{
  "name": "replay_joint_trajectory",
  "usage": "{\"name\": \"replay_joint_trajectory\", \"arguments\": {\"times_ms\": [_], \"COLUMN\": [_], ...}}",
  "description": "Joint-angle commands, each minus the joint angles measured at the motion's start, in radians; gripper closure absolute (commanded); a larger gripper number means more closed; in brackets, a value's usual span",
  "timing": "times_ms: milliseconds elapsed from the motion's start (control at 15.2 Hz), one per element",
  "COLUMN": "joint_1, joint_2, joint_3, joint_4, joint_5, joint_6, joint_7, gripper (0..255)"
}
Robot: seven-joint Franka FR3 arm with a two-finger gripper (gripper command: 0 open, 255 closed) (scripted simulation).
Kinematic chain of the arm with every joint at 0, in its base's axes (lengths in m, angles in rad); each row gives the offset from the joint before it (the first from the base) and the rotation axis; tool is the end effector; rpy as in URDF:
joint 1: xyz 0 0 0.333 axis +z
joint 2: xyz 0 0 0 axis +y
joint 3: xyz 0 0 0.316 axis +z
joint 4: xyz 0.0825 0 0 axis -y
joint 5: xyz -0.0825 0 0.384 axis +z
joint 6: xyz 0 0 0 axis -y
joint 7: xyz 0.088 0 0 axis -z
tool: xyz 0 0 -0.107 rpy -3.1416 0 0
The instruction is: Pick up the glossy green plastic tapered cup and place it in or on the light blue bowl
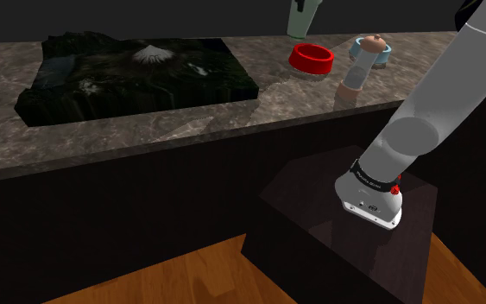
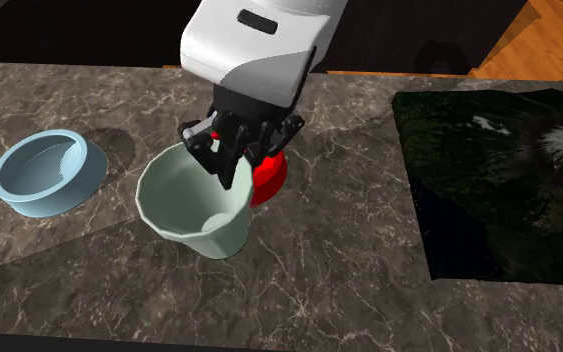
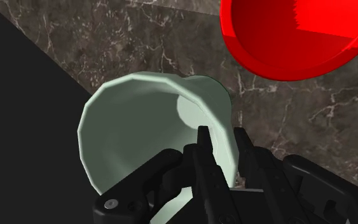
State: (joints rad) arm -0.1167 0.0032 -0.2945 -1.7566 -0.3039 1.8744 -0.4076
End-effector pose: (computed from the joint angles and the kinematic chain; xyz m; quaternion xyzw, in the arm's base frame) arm 0.5194 -0.2510 0.5649 0.9868 0.0351 -0.0066 0.1576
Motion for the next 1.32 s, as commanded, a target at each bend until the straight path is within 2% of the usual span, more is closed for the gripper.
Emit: {"name": "replay_joint_trajectory", "arguments": {"times_ms": [0, 726, 1254], "joint_1": [0.000, 0.001, -0.072], "joint_2": [0.002, 0.027, -0.094], "joint_3": [0.000, 0.001, -0.077], "joint_4": [0.030, 0.204, 0.096], "joint_5": [0.003, 0.019, -0.001], "joint_6": [-0.026, -0.171, -0.134], "joint_7": [-0.008, -0.051, -0.199], "gripper": [255, 255, 255]}}
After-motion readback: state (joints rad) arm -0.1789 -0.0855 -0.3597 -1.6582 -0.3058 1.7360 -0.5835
